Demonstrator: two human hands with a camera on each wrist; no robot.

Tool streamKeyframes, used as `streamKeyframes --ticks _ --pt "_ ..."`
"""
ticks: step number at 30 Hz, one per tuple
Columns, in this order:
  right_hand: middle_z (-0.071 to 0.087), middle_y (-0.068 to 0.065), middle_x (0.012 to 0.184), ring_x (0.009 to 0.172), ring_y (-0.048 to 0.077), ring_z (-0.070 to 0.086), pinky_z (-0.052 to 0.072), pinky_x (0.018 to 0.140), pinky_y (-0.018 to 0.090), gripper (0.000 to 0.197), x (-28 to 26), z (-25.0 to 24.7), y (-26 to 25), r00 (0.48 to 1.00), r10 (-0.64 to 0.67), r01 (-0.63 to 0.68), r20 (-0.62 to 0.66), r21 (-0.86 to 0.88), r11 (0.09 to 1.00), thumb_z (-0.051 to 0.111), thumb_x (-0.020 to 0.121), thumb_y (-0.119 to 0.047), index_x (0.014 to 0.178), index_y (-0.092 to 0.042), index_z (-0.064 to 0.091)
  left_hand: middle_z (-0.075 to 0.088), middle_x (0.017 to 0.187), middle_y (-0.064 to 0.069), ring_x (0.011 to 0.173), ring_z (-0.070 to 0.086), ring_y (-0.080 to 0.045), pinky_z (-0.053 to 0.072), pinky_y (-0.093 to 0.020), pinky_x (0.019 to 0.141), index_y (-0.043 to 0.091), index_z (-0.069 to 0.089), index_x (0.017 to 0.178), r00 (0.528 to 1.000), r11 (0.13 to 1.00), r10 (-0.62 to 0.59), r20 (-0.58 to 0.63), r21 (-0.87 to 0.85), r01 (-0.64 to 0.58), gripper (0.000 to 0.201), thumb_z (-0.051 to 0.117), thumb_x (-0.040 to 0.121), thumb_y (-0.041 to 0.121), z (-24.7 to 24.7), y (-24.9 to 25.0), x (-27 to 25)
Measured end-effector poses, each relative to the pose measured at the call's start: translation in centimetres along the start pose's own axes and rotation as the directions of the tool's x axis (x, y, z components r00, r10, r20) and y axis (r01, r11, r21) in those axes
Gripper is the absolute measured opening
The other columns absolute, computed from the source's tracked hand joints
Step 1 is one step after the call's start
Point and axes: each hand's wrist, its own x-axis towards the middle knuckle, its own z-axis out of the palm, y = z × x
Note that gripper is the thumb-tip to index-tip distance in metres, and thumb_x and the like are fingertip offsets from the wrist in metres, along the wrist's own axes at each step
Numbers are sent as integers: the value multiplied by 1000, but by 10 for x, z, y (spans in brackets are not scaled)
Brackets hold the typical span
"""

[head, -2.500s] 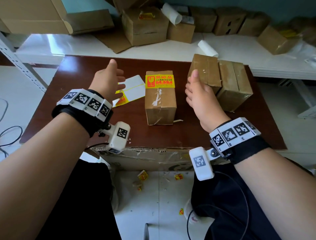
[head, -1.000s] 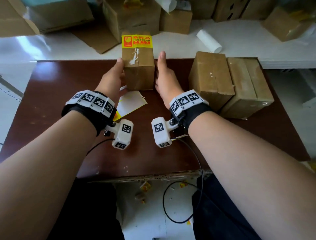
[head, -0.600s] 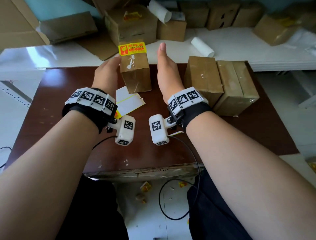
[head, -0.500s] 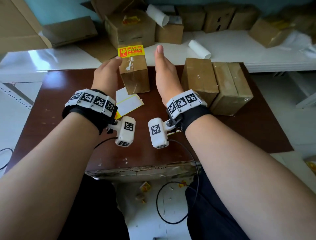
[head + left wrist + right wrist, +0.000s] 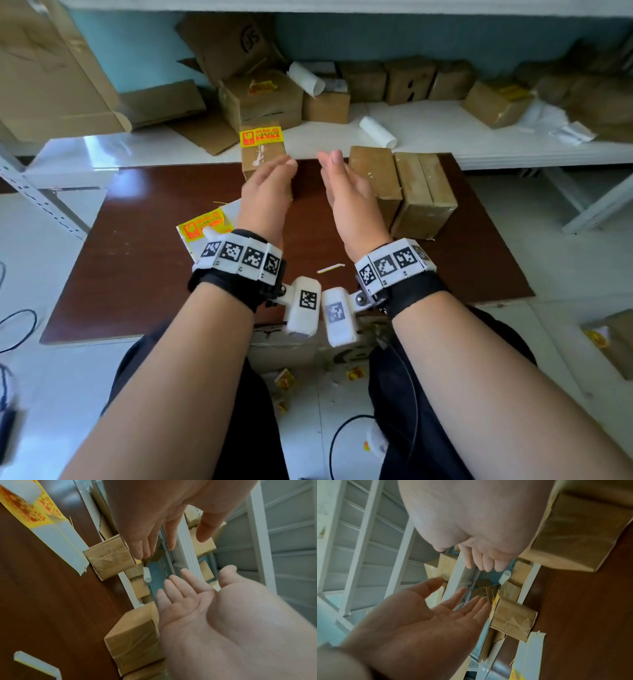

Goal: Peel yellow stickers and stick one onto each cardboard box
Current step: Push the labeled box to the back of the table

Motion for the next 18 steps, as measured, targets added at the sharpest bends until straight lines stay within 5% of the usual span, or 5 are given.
streamKeyframes --ticks 5,7,10,15,18 --pt "65 -30 121 122 -11 59 40 120 27 59 -6 -39 -2 996 -47 39 -70 -109 993 43 110 -60 148 -21 64 70 130 -2 130 63 -20 50 -37 109 22 71 122 995 999 -47 87 12 46 40 68 83 34 22 -6 -5" --pt "74 -12 123 110 -5 66 46 113 24 54 -6 -53 -5 996 -41 29 -74 -167 986 40 114 -52 149 -17 63 68 135 -4 132 62 -21 47 -40 114 21 69 127 990 996 -90 105 -15 92 33 67 95 29 30 -11 3" --pt "64 -5 151 132 0 56 42 103 16 54 -7 -68 -10 997 -30 10 -72 -261 965 37 114 -54 155 -24 58 68 137 -2 132 61 -20 45 -43 115 21 67 128 985 992 -125 119 8 125 26 60 104 27 42 -25 19" --pt "62 -7 153 143 11 55 40 114 29 60 4 -78 -8 997 30 -53 -69 -351 935 36 112 -63 155 -28 58 72 121 0 119 66 -19 50 -49 113 31 71 102 970 967 -207 127 179 183 20 70 89 45 64 -52 44" --pt "58 -6 158 140 7 51 35 110 27 61 9 -83 -6 996 88 -92 -29 -405 910 35 112 -62 158 -26 53 71 131 -16 127 66 -36 48 -57 115 20 75 116 953 941 -273 129 244 236 65 76 67 62 70 -71 61"
